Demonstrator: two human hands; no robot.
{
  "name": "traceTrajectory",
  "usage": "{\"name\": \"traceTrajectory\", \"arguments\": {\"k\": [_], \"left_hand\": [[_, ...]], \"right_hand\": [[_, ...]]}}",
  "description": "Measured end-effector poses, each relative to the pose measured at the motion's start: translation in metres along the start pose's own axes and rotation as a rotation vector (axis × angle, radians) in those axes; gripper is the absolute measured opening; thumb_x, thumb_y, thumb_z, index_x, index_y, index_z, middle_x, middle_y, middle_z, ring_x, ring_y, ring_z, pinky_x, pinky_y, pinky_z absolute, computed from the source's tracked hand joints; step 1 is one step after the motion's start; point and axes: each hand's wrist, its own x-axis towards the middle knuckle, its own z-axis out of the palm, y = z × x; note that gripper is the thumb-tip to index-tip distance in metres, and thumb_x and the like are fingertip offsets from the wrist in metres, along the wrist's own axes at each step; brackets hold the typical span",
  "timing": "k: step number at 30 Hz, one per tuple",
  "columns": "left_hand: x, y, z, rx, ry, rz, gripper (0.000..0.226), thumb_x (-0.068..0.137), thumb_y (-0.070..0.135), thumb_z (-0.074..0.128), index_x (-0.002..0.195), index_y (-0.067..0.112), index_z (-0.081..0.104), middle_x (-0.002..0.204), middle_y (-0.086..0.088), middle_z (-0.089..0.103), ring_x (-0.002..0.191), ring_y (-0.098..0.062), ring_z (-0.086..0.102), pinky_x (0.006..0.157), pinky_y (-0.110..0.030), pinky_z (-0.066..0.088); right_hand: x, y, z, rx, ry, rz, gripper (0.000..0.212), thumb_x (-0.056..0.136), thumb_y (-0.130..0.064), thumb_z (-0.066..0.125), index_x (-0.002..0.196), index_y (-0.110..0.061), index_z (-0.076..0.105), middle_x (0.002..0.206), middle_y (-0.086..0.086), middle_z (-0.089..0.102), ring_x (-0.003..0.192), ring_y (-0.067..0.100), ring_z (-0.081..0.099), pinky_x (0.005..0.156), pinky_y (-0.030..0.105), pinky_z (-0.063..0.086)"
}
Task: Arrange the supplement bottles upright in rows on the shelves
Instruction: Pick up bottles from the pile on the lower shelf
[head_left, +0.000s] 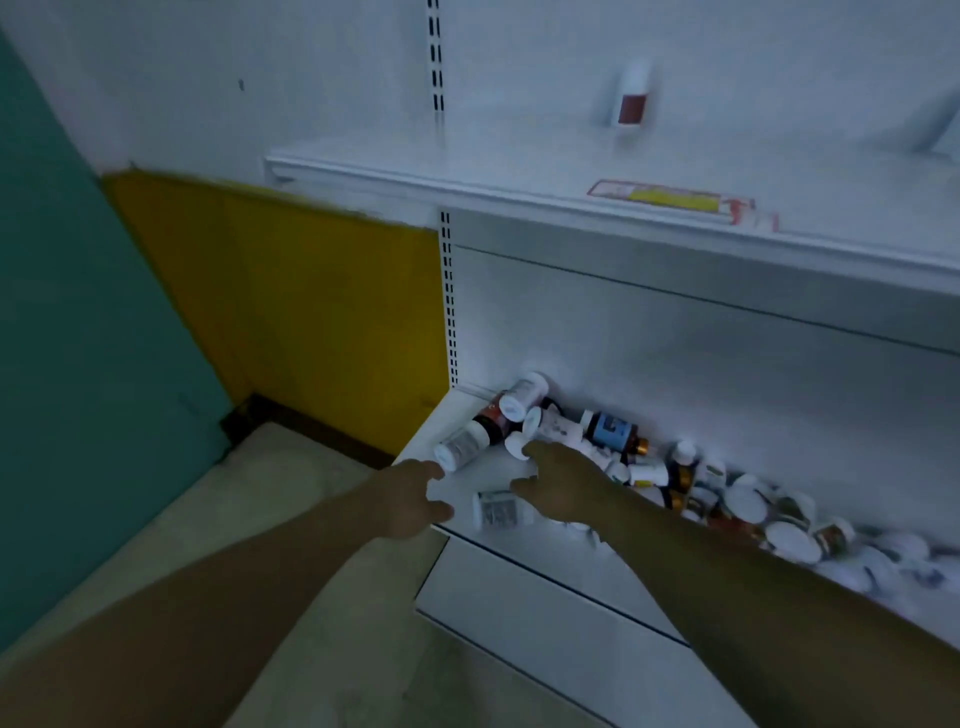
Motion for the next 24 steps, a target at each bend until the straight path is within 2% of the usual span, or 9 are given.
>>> {"name": "traceTrajectory", "arguments": {"k": [3,7,12,14,16,18,20,22,24], "left_hand": [[0.048,-0.014,0.009,-0.030,0.022,-0.017,0.070,0.089,0.038,0.060,0.146,0.011,0.028,0.152,-0.009,0.026,0.135,-0.021,0.033,0.106,-0.025,0.027],[0.112,-0.034,0.028,0.047,0.045,0.005,0.079,0.088,0.039,0.061,0.148,0.009,0.019,0.154,-0.014,0.020,0.139,-0.027,0.025,0.111,-0.033,0.022],[0.184,-0.054,0.047,0.164,0.140,0.026,0.093,0.083,0.045,0.065,0.150,0.017,0.006,0.156,-0.017,0.006,0.143,-0.033,0.010,0.112,-0.047,0.021],[0.201,-0.059,0.055,0.072,0.156,0.033,0.096,0.078,0.043,0.071,0.147,0.010,0.013,0.150,-0.020,0.021,0.137,-0.036,0.023,0.108,-0.047,0.029],[0.208,-0.061,0.060,-0.006,0.228,0.054,0.087,0.074,0.038,0.076,0.138,0.003,0.027,0.135,-0.021,0.039,0.124,-0.036,0.040,0.101,-0.043,0.036],[0.206,-0.061,0.059,-0.066,0.293,0.065,0.075,0.074,0.032,0.076,0.129,-0.001,0.037,0.127,-0.021,0.043,0.115,-0.034,0.044,0.095,-0.036,0.037],[0.196,-0.058,0.047,-0.255,0.283,0.020,0.063,0.075,0.026,0.076,0.122,-0.002,0.045,0.122,-0.022,0.048,0.106,-0.032,0.048,0.085,-0.032,0.039],[0.175,-0.054,0.026,-0.592,0.209,-0.033,0.051,0.077,0.021,0.074,0.119,0.001,0.052,0.113,-0.018,0.057,0.092,-0.029,0.056,0.075,-0.033,0.044],[0.146,-0.050,0.003,-0.960,0.107,-0.057,0.042,0.083,0.014,0.068,0.122,0.010,0.054,0.108,-0.010,0.060,0.089,-0.024,0.059,0.075,-0.035,0.050]], "right_hand": [[0.031,0.019,0.026,-0.020,-0.039,0.040,0.066,0.093,-0.039,0.055,0.147,-0.011,0.029,0.147,0.012,0.038,0.133,0.027,0.039,0.108,0.035,0.032],[0.061,0.035,0.062,-0.310,-0.085,-0.034,0.067,0.092,-0.040,0.053,0.146,-0.012,0.025,0.148,0.015,0.032,0.134,0.033,0.030,0.106,0.046,0.033],[0.084,0.043,0.101,-0.599,-0.069,-0.104,0.079,0.091,-0.034,0.055,0.151,-0.017,0.006,0.159,0.011,0.002,0.145,0.031,-0.005,0.115,0.046,0.006],[0.087,0.043,0.108,-0.657,-0.044,-0.111,0.077,0.090,-0.032,0.055,0.150,-0.015,0.010,0.157,0.014,0.011,0.145,0.031,-0.004,0.115,0.047,0.004],[0.086,0.042,0.110,-0.657,0.008,-0.135,0.072,0.089,-0.034,0.056,0.147,-0.015,0.018,0.149,0.014,0.029,0.144,0.031,0.007,0.114,0.045,0.010],[0.081,0.037,0.104,-0.528,0.073,-0.113,0.070,0.086,-0.038,0.059,0.144,-0.017,0.025,0.138,0.012,0.037,0.135,0.031,0.027,0.107,0.039,0.023],[0.072,0.026,0.092,-0.278,0.145,-0.027,0.072,0.081,-0.037,0.066,0.141,-0.018,0.031,0.131,0.010,0.036,0.119,0.031,0.042,0.093,0.031,0.035],[0.060,0.011,0.075,0.016,0.211,0.097,0.081,0.076,-0.037,0.072,0.142,-0.022,0.029,0.128,0.006,0.037,0.113,0.027,0.047,0.089,0.029,0.040],[0.045,-0.008,0.057,0.310,0.287,0.201,0.083,0.072,-0.041,0.075,0.140,-0.030,0.028,0.120,-0.003,0.046,0.105,0.017,0.053,0.084,0.027,0.045]]}}
